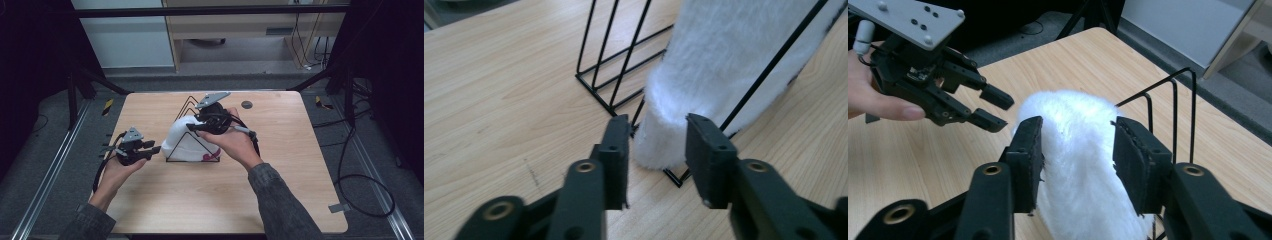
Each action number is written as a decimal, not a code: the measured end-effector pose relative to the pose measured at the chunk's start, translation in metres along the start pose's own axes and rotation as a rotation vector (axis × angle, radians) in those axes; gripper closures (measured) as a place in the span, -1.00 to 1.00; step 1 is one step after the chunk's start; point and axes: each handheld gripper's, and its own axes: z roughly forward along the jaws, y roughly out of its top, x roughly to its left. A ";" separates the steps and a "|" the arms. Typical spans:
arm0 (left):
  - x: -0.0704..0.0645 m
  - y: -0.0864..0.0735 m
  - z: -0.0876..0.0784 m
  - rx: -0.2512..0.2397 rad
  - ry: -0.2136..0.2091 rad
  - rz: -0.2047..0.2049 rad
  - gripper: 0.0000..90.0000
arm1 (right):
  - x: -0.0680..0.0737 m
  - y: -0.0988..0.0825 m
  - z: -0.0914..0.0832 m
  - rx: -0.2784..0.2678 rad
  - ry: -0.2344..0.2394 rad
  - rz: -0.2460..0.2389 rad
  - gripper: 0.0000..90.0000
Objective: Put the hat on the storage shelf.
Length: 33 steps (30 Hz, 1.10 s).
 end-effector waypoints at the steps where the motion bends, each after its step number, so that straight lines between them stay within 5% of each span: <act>1: 0.000 0.001 -0.002 -0.006 0.004 -0.016 0.14 | 0.000 0.000 -0.001 -0.001 -0.002 0.002 0.19; 8: -0.005 0.005 -0.013 -0.030 0.046 -0.042 -0.60 | 0.001 0.001 -0.009 -0.021 -0.020 0.012 -0.07; 12: -0.011 0.008 -0.018 -0.050 0.053 -0.033 -0.86 | 0.001 -0.001 -0.016 -0.035 -0.044 0.019 -0.28; 23: -0.014 0.012 -0.028 -0.113 0.031 -0.050 -0.87 | -0.007 -0.014 -0.042 -0.067 -0.116 0.038 -0.68; 33: -0.011 0.009 -0.029 -0.065 0.093 -0.047 -0.88 | -0.023 -0.040 -0.070 -0.074 -0.176 0.041 -0.82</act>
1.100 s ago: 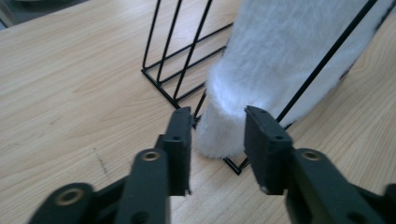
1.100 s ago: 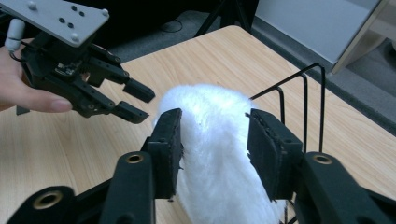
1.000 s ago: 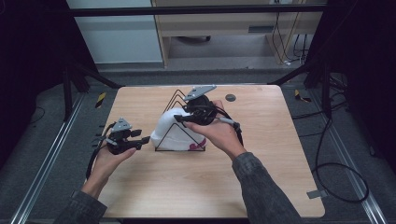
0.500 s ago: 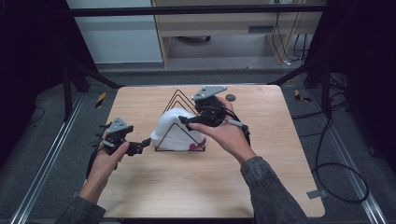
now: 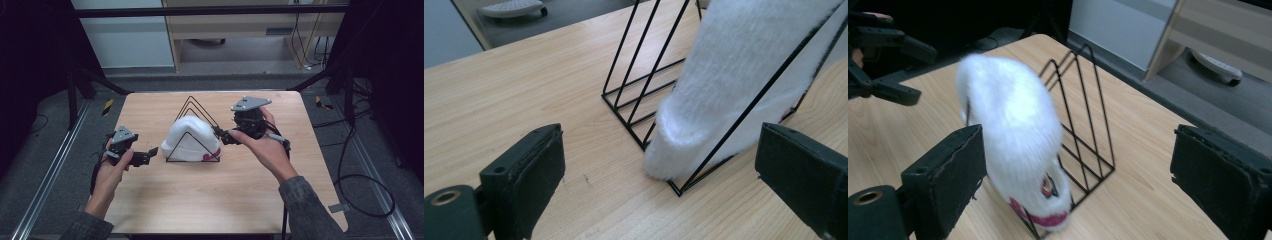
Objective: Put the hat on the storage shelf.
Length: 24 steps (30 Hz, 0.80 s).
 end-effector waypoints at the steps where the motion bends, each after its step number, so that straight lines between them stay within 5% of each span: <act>1: 0.000 0.000 0.000 0.003 0.004 0.000 -0.88 | -0.003 -0.003 -0.004 0.000 -0.008 0.004 -0.82; 11: 0.003 -0.009 0.007 0.018 0.021 0.004 -0.89 | -0.035 -0.047 -0.032 0.017 -0.129 0.081 -0.68; 24: 0.016 -0.028 0.008 0.021 -0.004 -0.004 -0.89 | -0.060 -0.113 -0.051 0.046 -0.214 0.164 -0.67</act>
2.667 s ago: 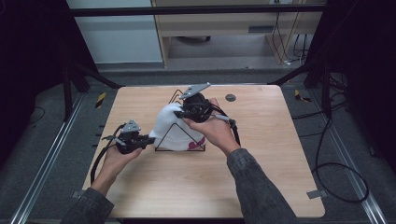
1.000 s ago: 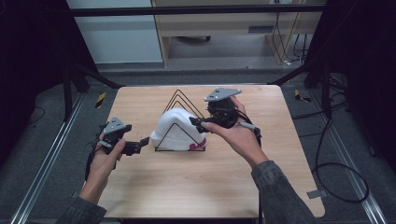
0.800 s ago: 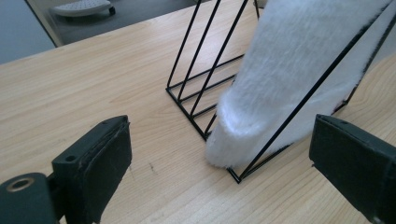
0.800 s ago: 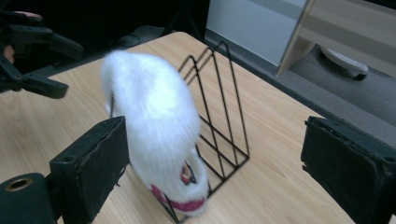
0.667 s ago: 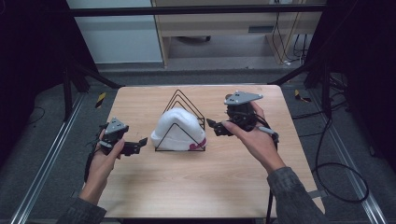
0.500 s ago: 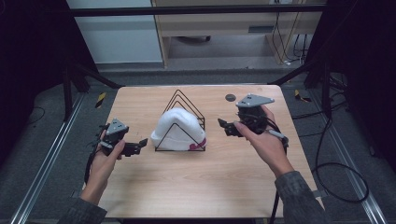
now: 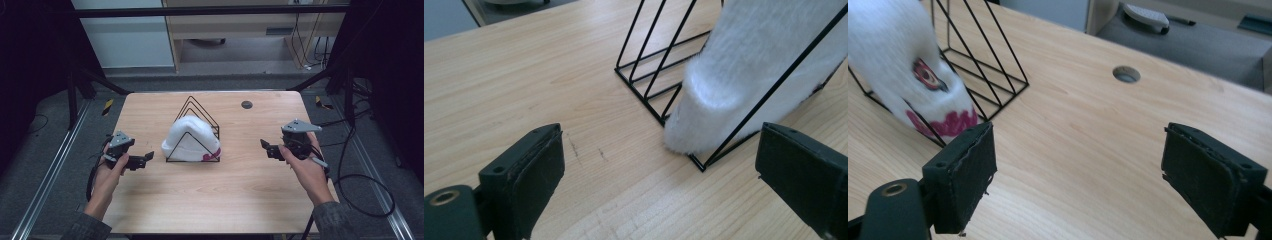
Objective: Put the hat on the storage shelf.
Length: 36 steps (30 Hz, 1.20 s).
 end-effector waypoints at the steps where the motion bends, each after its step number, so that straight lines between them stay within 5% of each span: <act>1: 0.001 -0.002 0.001 0.006 -0.005 0.006 -0.89 | -0.002 -0.004 0.000 0.006 -0.003 0.009 -0.67; 8: 0.005 -0.015 0.008 0.017 -0.018 -0.007 -0.90 | -0.008 -0.034 0.005 0.029 -0.012 0.059 -0.67; 21: 0.015 -0.040 0.022 0.083 -0.025 -0.030 -0.91 | 0.004 -0.088 0.032 0.132 0.010 0.104 -0.67; 36: 0.021 -0.057 0.035 0.107 -0.050 -0.067 -0.92 | -0.002 -0.107 0.059 0.149 -0.082 0.177 -0.67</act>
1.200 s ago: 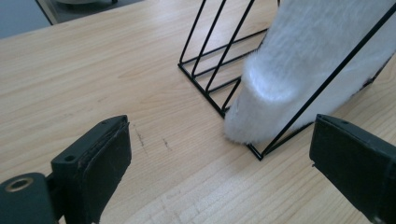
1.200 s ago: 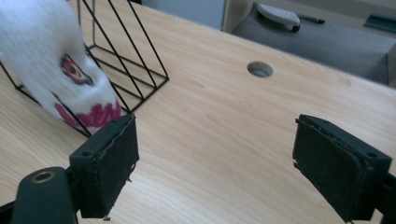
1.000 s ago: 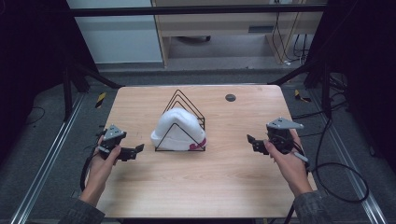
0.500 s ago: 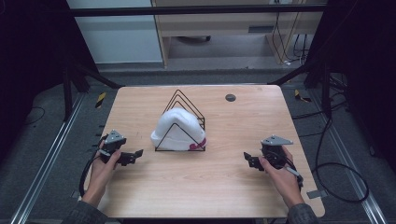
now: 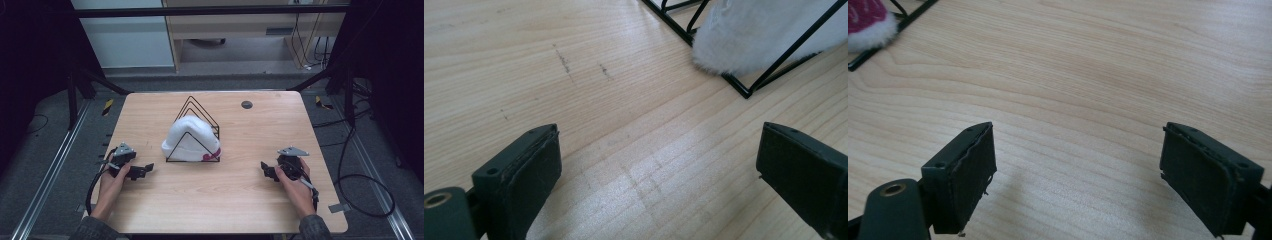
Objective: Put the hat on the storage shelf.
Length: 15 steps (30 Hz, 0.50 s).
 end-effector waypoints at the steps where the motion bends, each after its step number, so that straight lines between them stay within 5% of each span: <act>1: 0.001 0.000 0.000 0.010 -0.004 -0.003 -0.92 | 0.000 0.000 0.001 0.004 -0.004 -0.001 -0.67; 9: 0.000 0.000 0.002 0.042 0.012 0.018 -0.93 | 0.002 -0.002 0.005 0.019 -0.021 0.004 -0.67; 15: -0.007 0.001 0.006 0.081 0.047 0.076 -0.99 | 0.000 -0.002 0.007 0.031 -0.036 0.020 -0.69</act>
